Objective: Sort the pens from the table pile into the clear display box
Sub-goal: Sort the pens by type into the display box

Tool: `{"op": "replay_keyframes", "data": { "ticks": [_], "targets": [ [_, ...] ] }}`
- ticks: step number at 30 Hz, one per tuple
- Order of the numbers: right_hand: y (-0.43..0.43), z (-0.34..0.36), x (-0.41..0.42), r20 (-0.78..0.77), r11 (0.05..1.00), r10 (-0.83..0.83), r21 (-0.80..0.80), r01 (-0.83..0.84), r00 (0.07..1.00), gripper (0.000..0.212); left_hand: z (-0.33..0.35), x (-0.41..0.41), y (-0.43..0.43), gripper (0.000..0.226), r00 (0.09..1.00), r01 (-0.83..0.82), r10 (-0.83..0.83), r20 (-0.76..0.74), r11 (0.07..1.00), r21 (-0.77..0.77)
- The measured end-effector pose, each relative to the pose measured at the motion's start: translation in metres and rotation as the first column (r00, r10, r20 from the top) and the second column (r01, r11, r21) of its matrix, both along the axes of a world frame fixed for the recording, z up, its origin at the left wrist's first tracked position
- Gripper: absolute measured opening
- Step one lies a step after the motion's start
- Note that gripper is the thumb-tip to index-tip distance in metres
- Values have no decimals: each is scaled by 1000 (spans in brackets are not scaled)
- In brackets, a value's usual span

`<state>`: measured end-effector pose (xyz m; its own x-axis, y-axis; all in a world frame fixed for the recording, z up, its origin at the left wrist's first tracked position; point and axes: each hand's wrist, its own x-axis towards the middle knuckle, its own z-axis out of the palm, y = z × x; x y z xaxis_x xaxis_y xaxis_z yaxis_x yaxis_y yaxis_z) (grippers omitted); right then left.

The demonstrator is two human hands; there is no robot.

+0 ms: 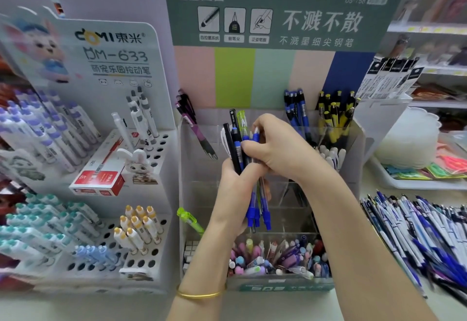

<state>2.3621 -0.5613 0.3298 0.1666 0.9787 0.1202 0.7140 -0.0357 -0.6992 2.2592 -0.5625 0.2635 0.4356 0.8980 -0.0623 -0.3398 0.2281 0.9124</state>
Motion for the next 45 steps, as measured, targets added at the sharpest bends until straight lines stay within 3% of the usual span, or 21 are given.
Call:
{"op": "replay_keyframes", "data": {
  "ticks": [8, 14, 20, 23, 27, 32, 37, 43, 45],
  "targets": [
    [0, 0, 5, -343, 999, 20, 33, -10, 939, 22, 0, 1, 6, 41, 999, 30, -28, -33, 998, 62],
    [-4, -4, 8, -479, 999, 47, 36, -34, 877, 21, -1, -6, 6, 66, 997, 81, -82, 9, 993, 92],
    [-7, -12, 2, -468, 990, 61, 143, 7, 881, 18, -3, -5, 5, 62, 998, 20, -22, 66, 999, 44],
    [-7, -17, 0, -440, 980, 39, 193, 53, 897, 14, -3, -4, 4, 44, 997, -26, 23, 75, 999, 37],
    [-9, -21, 2, -457, 984, 29, 167, 54, 889, 12, -3, -6, 6, 42, 994, -64, 59, 87, 996, 62],
    [-12, -23, 6, -634, 992, 92, 129, -12, 768, 6, 0, -9, 5, 51, 993, -71, 66, 99, 996, 55],
    [-15, -27, 9, -712, 990, 118, 140, -25, 692, 4, 2, -10, 3, 50, 994, -76, 72, 87, 996, 39],
    [-16, -31, 17, -877, 968, 165, 231, 95, 450, 9, 5, -15, 5, 3, 989, -146, 146, 37, 989, 9],
    [-17, -33, 20, -906, 944, 176, 266, 194, 386, 16, 5, -18, 5, 6, 982, -181, 181, 48, 983, -6]
  ]
}}
